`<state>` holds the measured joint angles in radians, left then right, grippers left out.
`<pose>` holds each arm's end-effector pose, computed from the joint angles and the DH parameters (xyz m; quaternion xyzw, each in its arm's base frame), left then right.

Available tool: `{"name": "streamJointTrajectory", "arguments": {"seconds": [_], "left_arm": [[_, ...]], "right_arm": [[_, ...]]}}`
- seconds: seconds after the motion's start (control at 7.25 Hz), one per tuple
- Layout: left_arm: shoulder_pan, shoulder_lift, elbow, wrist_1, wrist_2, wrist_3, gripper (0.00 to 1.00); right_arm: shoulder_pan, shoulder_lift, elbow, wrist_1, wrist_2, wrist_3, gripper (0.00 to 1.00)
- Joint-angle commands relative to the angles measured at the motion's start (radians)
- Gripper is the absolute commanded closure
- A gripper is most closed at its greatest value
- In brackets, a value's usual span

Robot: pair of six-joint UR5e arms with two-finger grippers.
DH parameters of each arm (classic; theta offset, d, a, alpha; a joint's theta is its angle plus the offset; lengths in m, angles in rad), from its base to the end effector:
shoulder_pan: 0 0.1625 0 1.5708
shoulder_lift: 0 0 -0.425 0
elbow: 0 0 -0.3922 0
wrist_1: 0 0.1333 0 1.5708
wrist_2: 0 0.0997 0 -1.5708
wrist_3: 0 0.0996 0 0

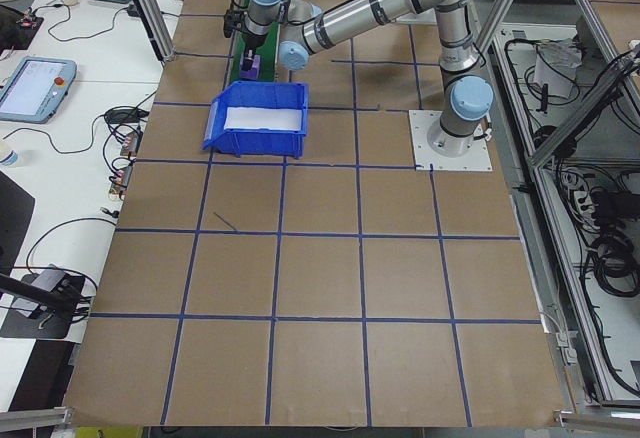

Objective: Move block left to right into plate

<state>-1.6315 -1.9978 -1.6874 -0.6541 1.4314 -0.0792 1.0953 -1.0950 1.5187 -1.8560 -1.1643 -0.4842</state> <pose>-0.1857 -0.6304 0.2910 -0.0038 -0.9803 0.1798 0.0812 -0.1387 -0.6465 0.2747 0.0097 0.9771 -0.0328 0.2099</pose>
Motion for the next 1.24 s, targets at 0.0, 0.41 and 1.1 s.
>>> {"name": "streamJointTrajectory", "arguments": {"seconds": [0.0,0.41,1.1], "left_arm": [[0.001,0.068,0.015,-0.118,0.03,0.006,0.0],[0.008,0.277,0.023,-0.452,0.133,0.006,0.0],[0.067,0.453,0.058,-0.788,0.135,0.007,0.0]], "right_arm": [[0.0,0.001,0.0,-0.002,0.0,0.001,0.0],[0.005,0.001,0.0,-0.003,0.0,0.002,0.0],[0.023,0.0,-0.009,-0.002,-0.015,0.035,0.0]]}}
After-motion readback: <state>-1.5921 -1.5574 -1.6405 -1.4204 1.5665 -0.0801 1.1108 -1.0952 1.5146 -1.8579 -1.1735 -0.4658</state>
